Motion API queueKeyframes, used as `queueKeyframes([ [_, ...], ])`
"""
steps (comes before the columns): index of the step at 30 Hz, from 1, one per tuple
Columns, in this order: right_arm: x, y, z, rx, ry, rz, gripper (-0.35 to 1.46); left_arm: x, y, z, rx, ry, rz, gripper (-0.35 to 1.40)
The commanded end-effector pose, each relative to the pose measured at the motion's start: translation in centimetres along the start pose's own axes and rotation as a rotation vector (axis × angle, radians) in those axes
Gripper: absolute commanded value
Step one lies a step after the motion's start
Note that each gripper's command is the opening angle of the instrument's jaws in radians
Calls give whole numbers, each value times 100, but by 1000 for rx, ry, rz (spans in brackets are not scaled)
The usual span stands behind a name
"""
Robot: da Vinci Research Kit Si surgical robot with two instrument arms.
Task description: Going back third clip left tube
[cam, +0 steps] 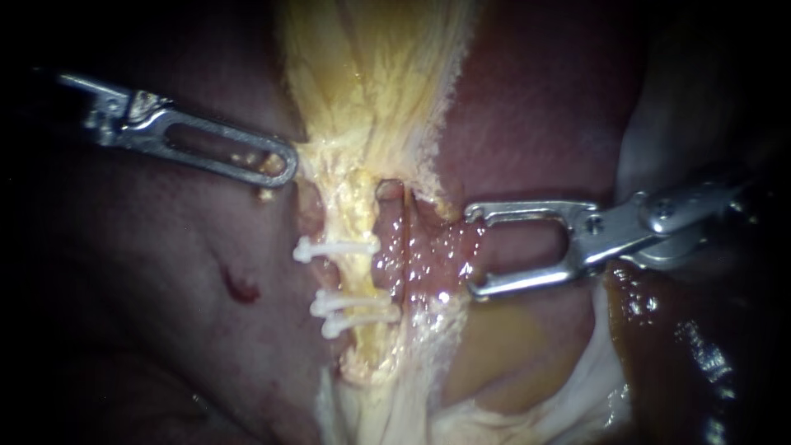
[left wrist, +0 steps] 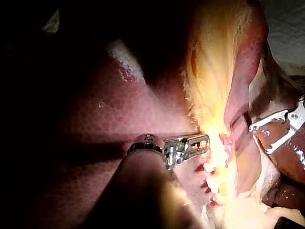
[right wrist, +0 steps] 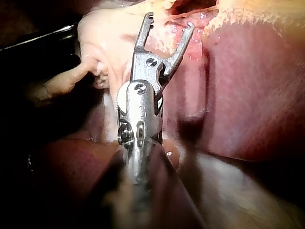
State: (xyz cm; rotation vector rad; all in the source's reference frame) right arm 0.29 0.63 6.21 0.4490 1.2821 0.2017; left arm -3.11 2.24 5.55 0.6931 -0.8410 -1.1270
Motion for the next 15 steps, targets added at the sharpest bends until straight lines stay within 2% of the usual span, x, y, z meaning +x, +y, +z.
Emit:
queueKeyframes([
  [1, 1, 1, -3, 1, -1, -3, 50, 0, 0, 1, -1, -1, 0, -35],
  [7, 1, 0, -6, -1, -2, -8, 50, 2, 2, 10, -5, -4, 1, -35],
  [15, -1, -2, -6, 0, -2, -9, 50, 2, 9, 41, -2, -5, 4, -35],
])
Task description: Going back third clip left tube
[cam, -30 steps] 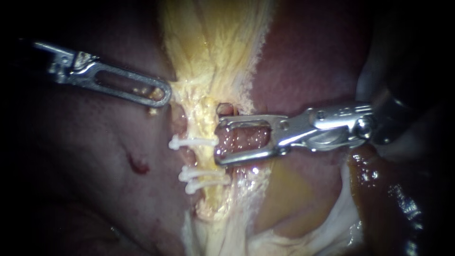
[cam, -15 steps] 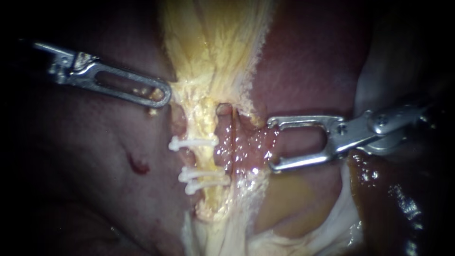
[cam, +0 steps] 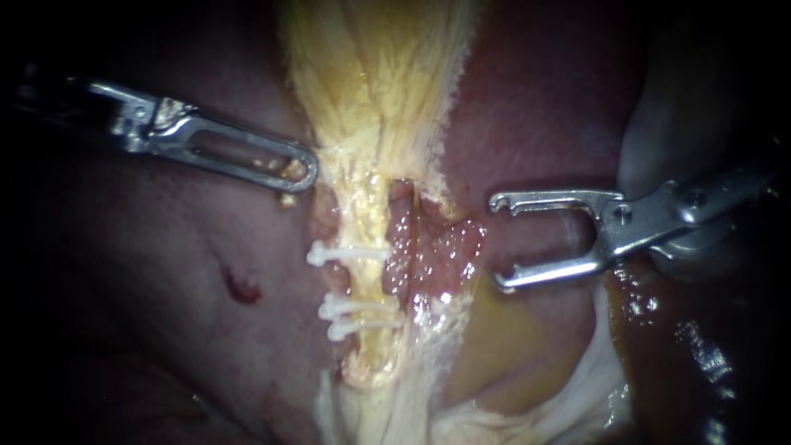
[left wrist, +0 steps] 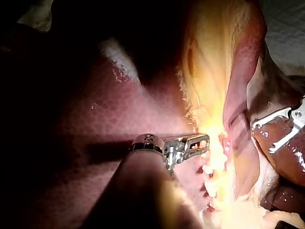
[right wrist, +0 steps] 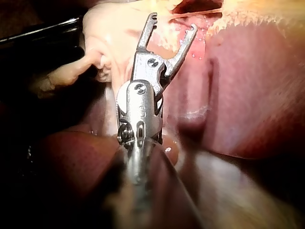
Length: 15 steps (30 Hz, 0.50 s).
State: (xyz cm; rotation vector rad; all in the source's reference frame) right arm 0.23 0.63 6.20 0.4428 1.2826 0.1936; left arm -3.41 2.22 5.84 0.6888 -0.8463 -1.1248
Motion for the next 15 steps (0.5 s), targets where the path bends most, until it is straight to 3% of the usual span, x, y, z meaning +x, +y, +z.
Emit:
queueKeyframes([
  [1, -1, 0, 0, 0, 0, 0, 50, -1, 1, 4, -4, -1, -1, -35],
  [10, -1, 0, 2, -1, 0, 0, 50, 9, 15, 44, -7, 22, 12, -35],
  [15, 0, -1, 2, -1, 0, 0, 50, 11, 23, 53, -7, 33, 21, -35],
])
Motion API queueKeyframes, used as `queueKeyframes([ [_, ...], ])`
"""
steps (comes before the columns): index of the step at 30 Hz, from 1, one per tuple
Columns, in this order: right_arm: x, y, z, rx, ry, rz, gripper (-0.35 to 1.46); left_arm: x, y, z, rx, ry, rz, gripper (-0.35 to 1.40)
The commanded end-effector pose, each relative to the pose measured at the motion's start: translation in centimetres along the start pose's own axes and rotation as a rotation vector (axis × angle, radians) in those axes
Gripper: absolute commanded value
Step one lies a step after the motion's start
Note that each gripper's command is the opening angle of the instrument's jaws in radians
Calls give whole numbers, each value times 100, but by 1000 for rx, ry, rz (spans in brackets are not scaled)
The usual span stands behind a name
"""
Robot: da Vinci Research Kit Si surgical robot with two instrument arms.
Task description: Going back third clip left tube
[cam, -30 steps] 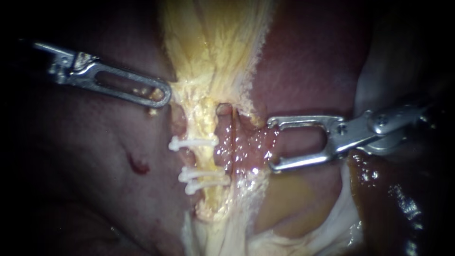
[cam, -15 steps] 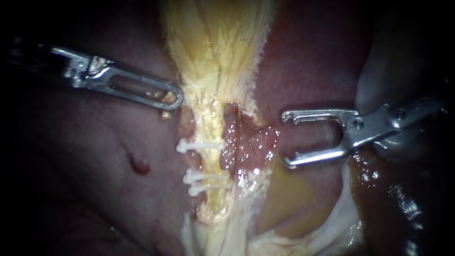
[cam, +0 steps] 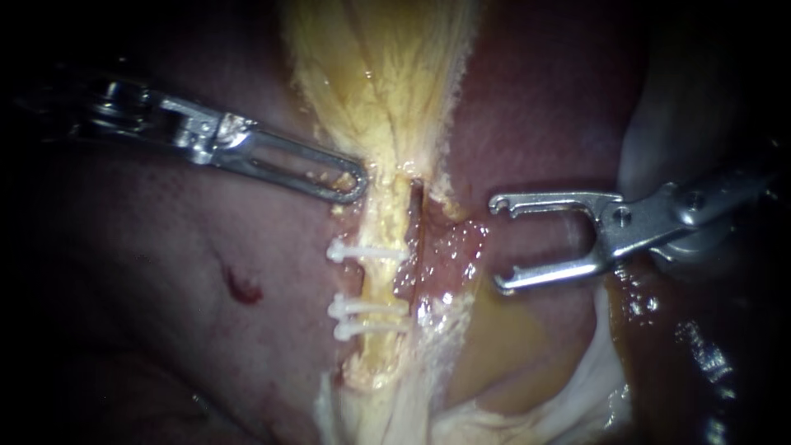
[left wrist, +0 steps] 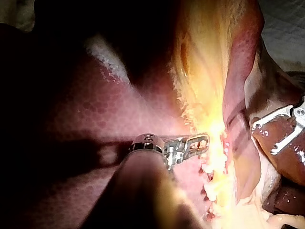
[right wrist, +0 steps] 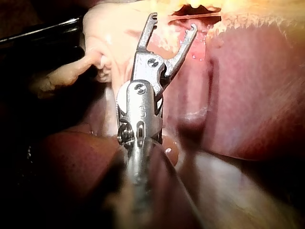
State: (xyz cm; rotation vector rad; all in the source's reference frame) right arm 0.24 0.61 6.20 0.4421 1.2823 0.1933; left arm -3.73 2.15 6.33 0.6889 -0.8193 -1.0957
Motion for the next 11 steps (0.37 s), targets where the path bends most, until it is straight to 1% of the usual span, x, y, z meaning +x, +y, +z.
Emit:
queueKeyframes([
  [1, 0, 0, 0, 0, 0, 0, 50, -1, 2, 0, 2, 1, 1, -35],
  [11, 2, -3, 1, 1, 0, 0, 50, -1, 3, 0, 3, 9, 4, -35],
])
